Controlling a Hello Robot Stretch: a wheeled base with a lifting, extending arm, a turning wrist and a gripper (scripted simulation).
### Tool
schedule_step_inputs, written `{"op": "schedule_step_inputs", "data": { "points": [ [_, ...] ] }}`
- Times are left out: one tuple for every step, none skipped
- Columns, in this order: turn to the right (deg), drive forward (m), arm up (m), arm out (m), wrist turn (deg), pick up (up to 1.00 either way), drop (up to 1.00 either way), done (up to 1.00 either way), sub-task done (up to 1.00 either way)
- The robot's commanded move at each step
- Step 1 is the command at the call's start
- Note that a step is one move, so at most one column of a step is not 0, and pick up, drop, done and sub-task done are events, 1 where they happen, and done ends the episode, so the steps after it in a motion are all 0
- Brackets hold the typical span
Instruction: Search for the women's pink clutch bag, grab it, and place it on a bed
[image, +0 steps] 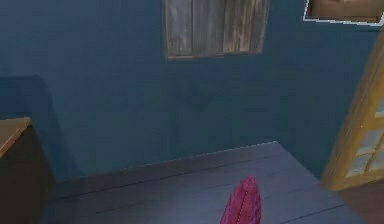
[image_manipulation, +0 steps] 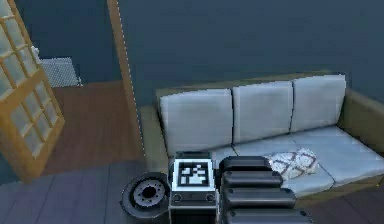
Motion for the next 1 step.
{"op": "schedule_step_inputs", "data": {
  "points": [
    [36.0, 0.0, 0.0, 0.0, 0.0, 0.0, 0.0, 0.0, 0.0]
  ]
}}
